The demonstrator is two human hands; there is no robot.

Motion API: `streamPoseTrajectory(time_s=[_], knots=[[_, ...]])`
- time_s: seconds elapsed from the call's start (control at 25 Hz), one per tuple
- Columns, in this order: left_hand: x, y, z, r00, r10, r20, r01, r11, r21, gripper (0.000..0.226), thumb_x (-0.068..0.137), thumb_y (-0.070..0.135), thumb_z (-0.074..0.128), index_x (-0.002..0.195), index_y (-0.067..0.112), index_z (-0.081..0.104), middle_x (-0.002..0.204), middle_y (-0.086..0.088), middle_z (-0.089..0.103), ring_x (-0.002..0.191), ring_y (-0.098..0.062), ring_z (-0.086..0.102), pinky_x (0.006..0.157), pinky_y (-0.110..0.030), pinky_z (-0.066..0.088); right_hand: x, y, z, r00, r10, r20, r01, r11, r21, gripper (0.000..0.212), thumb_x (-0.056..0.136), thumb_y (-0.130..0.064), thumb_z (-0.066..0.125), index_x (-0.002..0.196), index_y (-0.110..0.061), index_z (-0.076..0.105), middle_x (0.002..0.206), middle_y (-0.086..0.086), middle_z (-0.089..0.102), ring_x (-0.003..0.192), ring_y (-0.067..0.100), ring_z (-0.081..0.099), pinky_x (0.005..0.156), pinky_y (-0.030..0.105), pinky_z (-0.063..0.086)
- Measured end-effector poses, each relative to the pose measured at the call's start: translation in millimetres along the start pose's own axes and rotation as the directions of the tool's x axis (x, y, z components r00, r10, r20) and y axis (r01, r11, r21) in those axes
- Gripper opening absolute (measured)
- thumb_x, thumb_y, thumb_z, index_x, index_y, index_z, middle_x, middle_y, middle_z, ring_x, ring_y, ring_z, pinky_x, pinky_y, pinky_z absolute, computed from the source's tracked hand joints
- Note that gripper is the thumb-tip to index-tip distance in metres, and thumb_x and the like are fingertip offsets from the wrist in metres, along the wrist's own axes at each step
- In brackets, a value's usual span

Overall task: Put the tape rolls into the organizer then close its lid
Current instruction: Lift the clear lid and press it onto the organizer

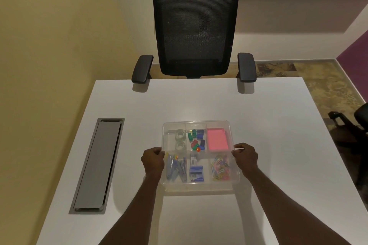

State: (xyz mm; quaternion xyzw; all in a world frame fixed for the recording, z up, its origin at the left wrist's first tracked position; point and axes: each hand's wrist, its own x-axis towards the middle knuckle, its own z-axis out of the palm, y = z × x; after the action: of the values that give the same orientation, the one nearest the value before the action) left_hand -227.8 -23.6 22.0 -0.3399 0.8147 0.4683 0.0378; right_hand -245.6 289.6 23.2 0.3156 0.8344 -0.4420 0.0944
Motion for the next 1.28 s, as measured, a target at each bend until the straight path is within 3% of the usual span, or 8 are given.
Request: streamPoseTrajectory(time_s=[0.32,0.52,0.64,0.72,0.84,1.08,1.2,1.28], knots=[[-9,-10,1,0.999,0.015,0.028,-0.015,0.999,0.028,0.024,0.088,-0.001,0.074,0.111,-0.006,0.077,0.105,-0.023,0.079,0.100,-0.039,0.075,0.088,-0.033,0.053,-12,10,-10,1.000,0.015,0.017,-0.014,0.999,-0.042,0.025,0.083,-0.006,0.072,0.108,-0.004,0.069,0.098,0.015,0.073,0.087,0.032,0.068,0.067,0.027,0.047],[3,-4,7,0.996,0.057,0.073,-0.058,0.998,0.012,0.047,0.089,0.008,0.078,0.134,0.000,0.065,0.127,-0.021,0.072,0.108,-0.036,0.072,0.098,-0.041,0.056,-17,1,-4,0.994,-0.110,-0.001,0.110,0.990,-0.093,0.048,0.088,-0.014,0.072,0.132,-0.007,0.054,0.118,0.017,0.065,0.095,0.029,0.064,0.077,0.031,0.047],[15,1,14,0.986,0.127,0.110,-0.134,0.989,0.066,0.059,0.093,0.011,0.075,0.148,0.003,0.054,0.149,-0.022,0.059,0.133,-0.038,0.061,0.113,-0.047,0.050,-11,-10,0,0.976,-0.210,0.053,0.217,0.955,-0.201,0.064,0.092,-0.021,0.069,0.149,-0.013,0.041,0.142,0.016,0.052,0.124,0.034,0.056,0.098,0.044,0.050],[22,8,19,0.956,0.227,0.186,-0.261,0.948,0.181,0.067,0.099,0.021,0.069,0.159,0.008,0.041,0.167,-0.016,0.039,0.155,-0.034,0.038,0.125,-0.047,0.034,-8,-16,1,0.947,-0.293,0.133,0.322,0.865,-0.385,0.071,0.095,-0.032,0.064,0.156,-0.015,0.030,0.158,0.011,0.037,0.143,0.031,0.039,0.111,0.046,0.041],[30,19,27,0.887,0.300,0.351,-0.420,0.840,0.344,0.073,0.104,0.040,0.060,0.165,0.017,0.028,0.177,-0.004,0.015,0.164,-0.024,0.014,0.130,-0.044,0.024,-2,-25,4,0.900,-0.341,0.273,0.436,0.737,-0.517,0.074,0.098,-0.040,0.057,0.159,-0.019,0.020,0.167,0.004,0.020,0.151,0.025,0.027,0.118,0.042,0.032],[35,24,39,0.884,0.269,0.381,-0.439,0.758,0.483,0.077,0.103,0.048,0.057,0.166,0.017,0.024,0.178,-0.005,0.010,0.165,-0.026,0.011,0.132,-0.044,0.021,6,-31,10,0.883,-0.339,0.325,0.470,0.653,-0.594,0.076,0.098,-0.042,0.055,0.159,-0.016,0.017,0.169,0.005,0.010,0.154,0.025,0.020,0.122,0.040,0.025],[34,37,43,0.890,0.270,0.368,-0.452,0.633,0.629,0.075,0.105,0.050,0.053,0.165,0.014,0.023,0.177,-0.012,0.013,0.164,-0.031,0.013,0.134,-0.047,0.016,10,-26,12,0.879,-0.332,0.341,0.476,0.620,-0.624,0.080,0.099,-0.044,0.054,0.160,-0.016,0.012,0.170,0.004,0.004,0.156,0.024,0.014,0.123,0.040,0.021],[29,50,52,0.864,0.295,0.409,-0.502,0.573,0.648,0.079,0.105,0.051,0.051,0.166,0.014,0.016,0.177,-0.015,0.003,0.165,-0.032,0.002,0.134,-0.049,0.007,12,-23,12,0.877,-0.333,0.346,0.480,0.613,-0.627,0.080,0.099,-0.045,0.053,0.161,-0.016,0.011,0.170,0.004,0.003,0.156,0.024,0.013,0.124,0.040,0.021]])
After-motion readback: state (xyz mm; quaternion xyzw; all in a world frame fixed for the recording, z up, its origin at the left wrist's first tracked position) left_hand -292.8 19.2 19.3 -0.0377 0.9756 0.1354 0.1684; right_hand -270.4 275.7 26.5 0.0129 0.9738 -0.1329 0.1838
